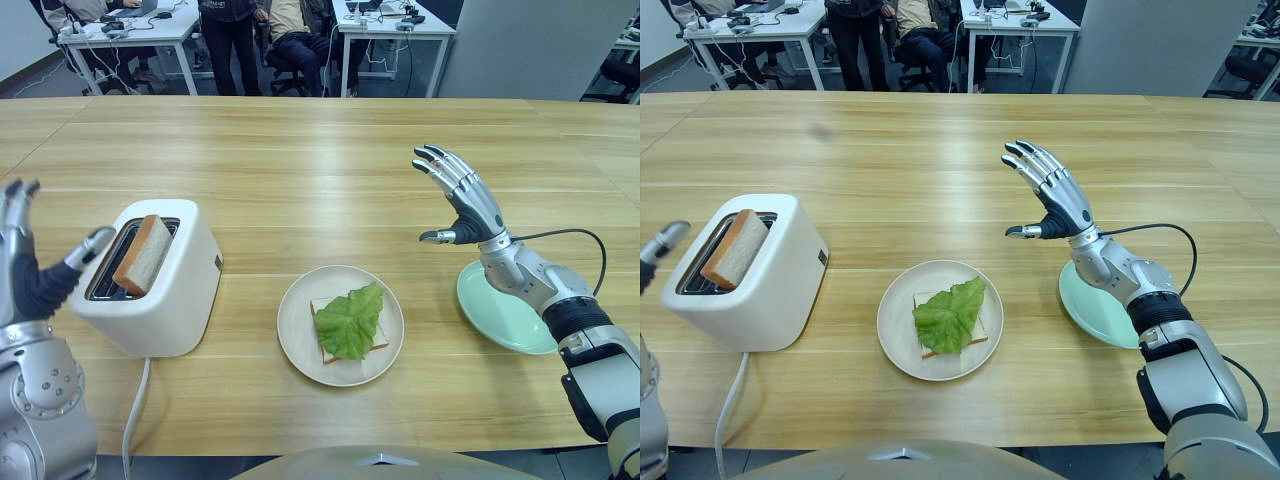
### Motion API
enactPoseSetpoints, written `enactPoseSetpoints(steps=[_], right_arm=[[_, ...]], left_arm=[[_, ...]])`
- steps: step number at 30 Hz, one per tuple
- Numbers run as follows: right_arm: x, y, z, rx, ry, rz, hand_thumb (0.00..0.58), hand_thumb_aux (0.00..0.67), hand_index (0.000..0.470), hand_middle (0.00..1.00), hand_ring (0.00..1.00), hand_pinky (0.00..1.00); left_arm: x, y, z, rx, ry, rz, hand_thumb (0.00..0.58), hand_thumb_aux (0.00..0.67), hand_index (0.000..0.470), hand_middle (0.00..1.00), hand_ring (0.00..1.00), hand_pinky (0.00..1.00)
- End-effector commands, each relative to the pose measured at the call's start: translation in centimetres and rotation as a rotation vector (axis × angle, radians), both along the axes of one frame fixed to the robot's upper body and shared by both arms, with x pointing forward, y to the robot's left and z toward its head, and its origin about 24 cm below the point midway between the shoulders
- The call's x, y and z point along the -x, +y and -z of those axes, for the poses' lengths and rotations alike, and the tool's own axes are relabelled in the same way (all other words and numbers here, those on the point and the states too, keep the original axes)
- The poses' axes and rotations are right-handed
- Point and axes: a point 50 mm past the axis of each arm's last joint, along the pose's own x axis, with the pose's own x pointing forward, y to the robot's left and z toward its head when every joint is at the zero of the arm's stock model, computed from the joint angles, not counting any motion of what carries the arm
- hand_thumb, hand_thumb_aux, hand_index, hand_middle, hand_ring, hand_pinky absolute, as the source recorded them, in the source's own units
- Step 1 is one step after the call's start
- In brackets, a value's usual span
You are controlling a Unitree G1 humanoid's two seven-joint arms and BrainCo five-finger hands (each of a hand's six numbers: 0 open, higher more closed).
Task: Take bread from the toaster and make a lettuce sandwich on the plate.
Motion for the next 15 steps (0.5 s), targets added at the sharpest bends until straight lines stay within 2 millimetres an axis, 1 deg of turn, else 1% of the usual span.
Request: enactPoseSetpoints(steps=[1,3,5,8,15], right_arm=[[0.1,-0.3,0.0,0.007,0.004,0.012,0.000,0.000,0.000,0.00,0.00,0.00],[0.0,-0.2,0.0,0.011,0.006,0.009,0.000,0.000,0.000,0.00,0.00,0.00],[0.1,-0.2,0.1,0.014,0.008,0.004,0.000,0.000,0.000,0.00,0.00,0.00],[0.1,-0.1,0.3,0.019,0.012,0.001,0.000,0.000,0.000,0.00,0.00,0.00],[0.2,-0.2,0.5,0.024,0.021,0.003,0.000,0.000,0.000,0.00,0.00,0.00]], left_arm=[[-0.8,-1.3,2.2,0.054,0.133,0.062,0.000,0.000,0.000,0.00,0.00,0.00],[-1.1,-1.9,3.1,0.085,0.188,0.091,0.000,0.000,0.000,0.00,0.00,0.00],[-1.4,-2.2,3.6,0.089,0.215,0.101,0.000,0.000,0.000,0.00,0.00,0.00],[-1.8,-2.5,3.8,0.102,0.223,0.115,0.000,0.000,0.000,0.00,0.00,0.00],[-2.4,-2.8,3.6,0.099,0.212,0.131,0.000,0.000,0.000,0.00,0.00,0.00]])
